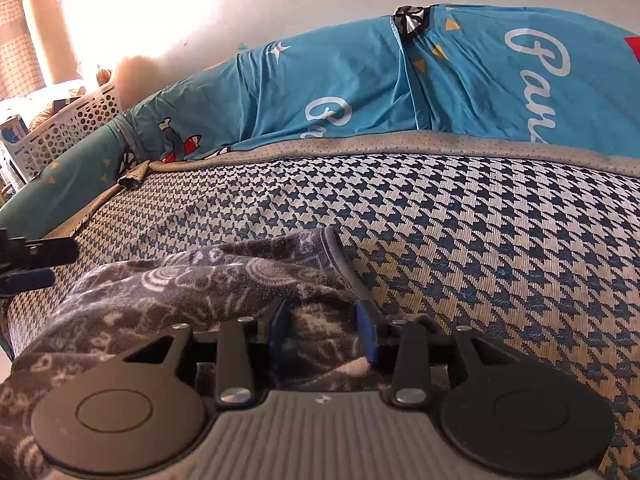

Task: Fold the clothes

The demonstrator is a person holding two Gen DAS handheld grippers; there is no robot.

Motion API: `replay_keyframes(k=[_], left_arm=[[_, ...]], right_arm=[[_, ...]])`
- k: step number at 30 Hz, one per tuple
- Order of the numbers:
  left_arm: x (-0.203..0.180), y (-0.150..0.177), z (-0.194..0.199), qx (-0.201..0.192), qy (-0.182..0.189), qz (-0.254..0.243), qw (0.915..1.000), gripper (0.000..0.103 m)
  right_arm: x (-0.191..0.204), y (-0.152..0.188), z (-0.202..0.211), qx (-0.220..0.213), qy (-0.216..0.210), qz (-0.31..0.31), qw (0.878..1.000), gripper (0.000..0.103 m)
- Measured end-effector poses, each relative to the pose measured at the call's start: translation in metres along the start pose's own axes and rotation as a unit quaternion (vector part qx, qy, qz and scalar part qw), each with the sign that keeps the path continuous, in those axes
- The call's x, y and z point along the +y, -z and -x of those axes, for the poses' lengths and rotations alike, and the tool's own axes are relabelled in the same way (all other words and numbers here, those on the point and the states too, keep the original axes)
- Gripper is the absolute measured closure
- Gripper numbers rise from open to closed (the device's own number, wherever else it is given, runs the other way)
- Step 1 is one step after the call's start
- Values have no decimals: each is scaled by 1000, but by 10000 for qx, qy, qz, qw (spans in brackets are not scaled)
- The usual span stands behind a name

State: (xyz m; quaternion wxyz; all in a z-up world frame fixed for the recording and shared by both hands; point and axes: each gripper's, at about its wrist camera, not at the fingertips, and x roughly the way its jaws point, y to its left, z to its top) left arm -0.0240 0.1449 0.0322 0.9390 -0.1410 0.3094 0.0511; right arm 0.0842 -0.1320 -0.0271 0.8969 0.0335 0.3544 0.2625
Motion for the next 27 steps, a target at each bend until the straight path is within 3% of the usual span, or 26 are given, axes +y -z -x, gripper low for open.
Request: replay_keyframes(k=[6,8,12,17,27], left_arm=[[-22,23,37,-132,615,-461,9970,0],[-33,31,43,-153,761,-824,9936,0],[-50,49,44,-78,641,-1481,9869,0],[-44,57,42,45,716,-1388,9877,0],[-43,76,25,294,362,-1655,9851,0]], right_arm=[[0,-1,0,9,10,-19,10000,66],[0,-1,0,9,-3,-26,10000,66],[-1,-1,-1,26,-10,-50,10000,66],[-1,-1,-1,43,-18,-53,10000,66],[0,-1,-2,52,-20,-74,10000,66]])
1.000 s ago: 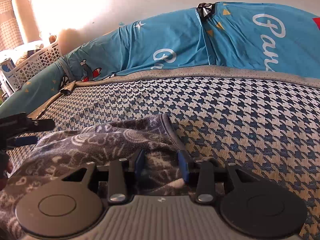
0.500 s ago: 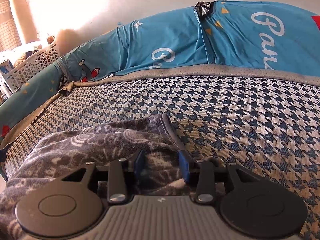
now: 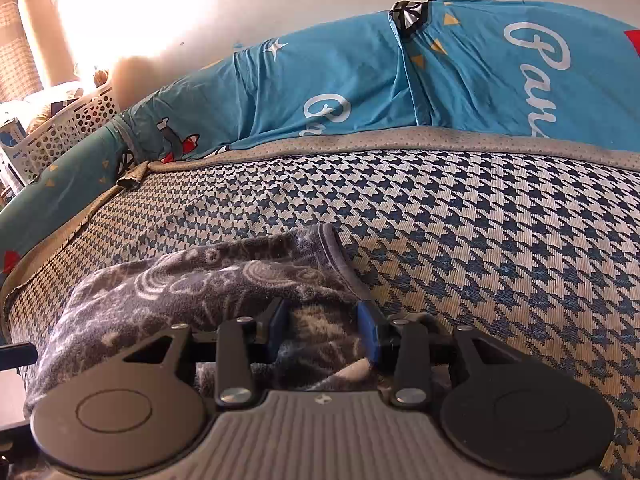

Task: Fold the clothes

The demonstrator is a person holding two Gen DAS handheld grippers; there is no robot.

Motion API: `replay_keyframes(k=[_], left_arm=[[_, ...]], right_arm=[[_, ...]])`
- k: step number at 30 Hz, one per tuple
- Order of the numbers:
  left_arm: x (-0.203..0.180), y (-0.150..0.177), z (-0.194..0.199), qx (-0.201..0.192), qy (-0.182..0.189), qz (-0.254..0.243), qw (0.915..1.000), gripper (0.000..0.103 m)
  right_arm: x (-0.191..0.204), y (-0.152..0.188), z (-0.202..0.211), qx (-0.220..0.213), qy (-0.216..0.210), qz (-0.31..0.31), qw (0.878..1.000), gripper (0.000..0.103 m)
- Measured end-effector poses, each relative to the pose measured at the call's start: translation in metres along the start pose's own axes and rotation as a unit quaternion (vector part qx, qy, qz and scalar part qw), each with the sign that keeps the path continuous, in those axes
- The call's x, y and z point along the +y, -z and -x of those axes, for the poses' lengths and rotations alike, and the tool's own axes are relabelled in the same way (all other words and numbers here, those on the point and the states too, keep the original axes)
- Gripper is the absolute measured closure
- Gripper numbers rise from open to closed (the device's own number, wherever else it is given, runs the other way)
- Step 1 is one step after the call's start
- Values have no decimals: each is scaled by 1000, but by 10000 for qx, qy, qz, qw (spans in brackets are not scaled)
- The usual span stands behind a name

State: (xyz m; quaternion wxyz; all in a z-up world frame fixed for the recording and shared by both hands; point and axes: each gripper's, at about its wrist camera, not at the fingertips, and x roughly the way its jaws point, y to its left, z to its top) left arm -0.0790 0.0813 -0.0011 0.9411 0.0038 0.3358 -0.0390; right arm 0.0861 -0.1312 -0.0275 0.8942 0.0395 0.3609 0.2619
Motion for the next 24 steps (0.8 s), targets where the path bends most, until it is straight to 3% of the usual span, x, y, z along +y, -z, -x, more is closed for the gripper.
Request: replay_keyframes(k=[5,15,24], left_arm=[[-5,12,-9,135,-202,-219,9995,0],[-3,28,-17,2,-344,-342,9988,0],[-8,17,-3,-146,-421,-264,9987,0]], right_arm=[[2,0,0,-3,5,33,10000,66],[9,5,8,-106,35,254,9996,66],[17,5,42,-372,-236,421,9981,64]])
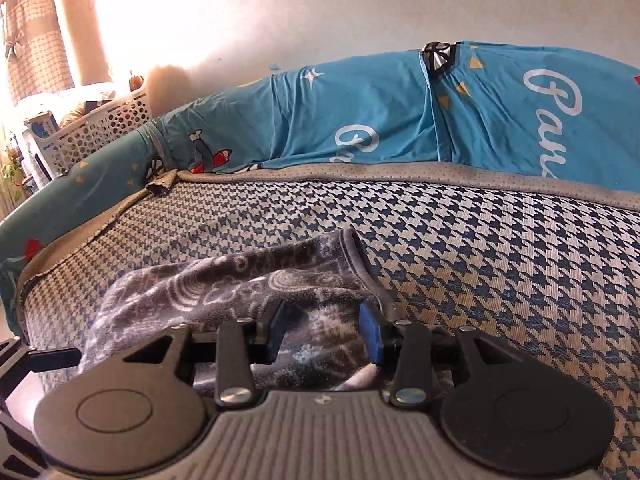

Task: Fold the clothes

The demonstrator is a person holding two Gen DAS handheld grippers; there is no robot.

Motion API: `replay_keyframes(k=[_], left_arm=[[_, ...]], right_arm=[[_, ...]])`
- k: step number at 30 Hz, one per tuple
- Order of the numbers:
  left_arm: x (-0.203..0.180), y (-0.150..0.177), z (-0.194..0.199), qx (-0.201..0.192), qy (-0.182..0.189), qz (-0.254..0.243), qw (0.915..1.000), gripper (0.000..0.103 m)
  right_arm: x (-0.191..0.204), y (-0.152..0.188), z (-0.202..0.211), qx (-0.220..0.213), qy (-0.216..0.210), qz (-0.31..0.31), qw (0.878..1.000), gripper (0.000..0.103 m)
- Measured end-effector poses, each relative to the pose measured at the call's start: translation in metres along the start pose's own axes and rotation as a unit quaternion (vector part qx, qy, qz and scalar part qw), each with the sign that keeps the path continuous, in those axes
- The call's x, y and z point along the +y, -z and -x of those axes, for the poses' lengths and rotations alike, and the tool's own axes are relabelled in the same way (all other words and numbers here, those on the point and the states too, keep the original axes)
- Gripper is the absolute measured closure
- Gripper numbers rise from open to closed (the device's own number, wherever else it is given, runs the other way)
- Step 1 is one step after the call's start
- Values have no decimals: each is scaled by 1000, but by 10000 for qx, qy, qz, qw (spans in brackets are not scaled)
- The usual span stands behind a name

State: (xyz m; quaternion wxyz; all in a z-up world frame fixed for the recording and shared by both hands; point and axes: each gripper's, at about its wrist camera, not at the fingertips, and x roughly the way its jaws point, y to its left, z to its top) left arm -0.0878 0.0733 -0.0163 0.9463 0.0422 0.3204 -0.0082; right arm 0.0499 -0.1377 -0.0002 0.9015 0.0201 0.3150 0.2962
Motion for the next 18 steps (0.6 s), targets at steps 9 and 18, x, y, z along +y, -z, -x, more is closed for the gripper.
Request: replay_keyframes(k=[9,18], left_arm=[[22,-14,14,-37,785,853,9933,0],[49,-41,1,66,209,1426,9895,0]], right_arm=[[16,11,35,-72,14,220,9997,64],[50,32,72,-169,-377,347,9985,64]])
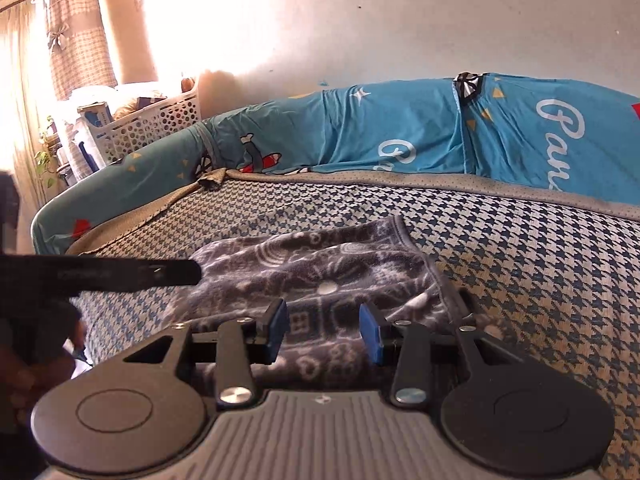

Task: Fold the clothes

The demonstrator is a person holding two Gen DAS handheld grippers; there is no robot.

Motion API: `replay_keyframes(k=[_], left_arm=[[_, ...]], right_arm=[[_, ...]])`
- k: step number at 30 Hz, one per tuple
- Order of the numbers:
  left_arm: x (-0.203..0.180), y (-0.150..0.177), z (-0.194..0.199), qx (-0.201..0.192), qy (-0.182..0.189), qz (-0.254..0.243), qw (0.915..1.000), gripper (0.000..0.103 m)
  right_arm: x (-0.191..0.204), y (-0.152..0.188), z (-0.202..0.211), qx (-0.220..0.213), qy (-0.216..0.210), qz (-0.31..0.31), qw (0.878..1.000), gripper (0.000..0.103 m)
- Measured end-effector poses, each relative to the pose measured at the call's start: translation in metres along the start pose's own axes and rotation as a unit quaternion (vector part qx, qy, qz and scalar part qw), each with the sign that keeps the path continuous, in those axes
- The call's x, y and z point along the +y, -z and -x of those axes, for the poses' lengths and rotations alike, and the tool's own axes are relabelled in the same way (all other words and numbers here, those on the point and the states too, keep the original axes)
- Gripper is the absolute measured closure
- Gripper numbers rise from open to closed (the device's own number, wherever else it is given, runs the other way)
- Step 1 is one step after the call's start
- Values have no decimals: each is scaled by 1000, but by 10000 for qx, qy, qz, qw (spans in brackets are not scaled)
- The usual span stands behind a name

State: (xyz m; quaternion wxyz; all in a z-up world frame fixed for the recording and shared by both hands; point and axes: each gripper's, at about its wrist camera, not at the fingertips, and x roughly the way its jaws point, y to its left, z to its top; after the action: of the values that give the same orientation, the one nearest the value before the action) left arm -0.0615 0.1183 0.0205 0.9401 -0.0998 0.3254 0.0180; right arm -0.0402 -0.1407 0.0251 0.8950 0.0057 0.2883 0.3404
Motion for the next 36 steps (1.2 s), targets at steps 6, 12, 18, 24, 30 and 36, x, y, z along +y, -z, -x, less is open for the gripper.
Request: replay_keyframes(k=[6,12,18,24,30,36], left_arm=[[11,-4,-19,84,-395,104,9991,0],[32,-12,-39,183,-725,410,9964,0],[43,-11,-63,338,-810,589,9944,0],[49,-11,-77,397,-789,801,9929,0],[60,-11,-85,544,-614,1078,9908,0],[69,-22,-63,434,-329,1416,9884,0]], right_arm=[[35,10,3,13,-476,371,9982,64],[54,23,-5,253,-529,728,9956,64],[50,32,-10,551,-394,861,9940,64],[47,40,-17,821,-307,890,9922,64],[46,33,-14,786,-291,889,9925,64],[49,25,7,331,-394,642,9966,64]])
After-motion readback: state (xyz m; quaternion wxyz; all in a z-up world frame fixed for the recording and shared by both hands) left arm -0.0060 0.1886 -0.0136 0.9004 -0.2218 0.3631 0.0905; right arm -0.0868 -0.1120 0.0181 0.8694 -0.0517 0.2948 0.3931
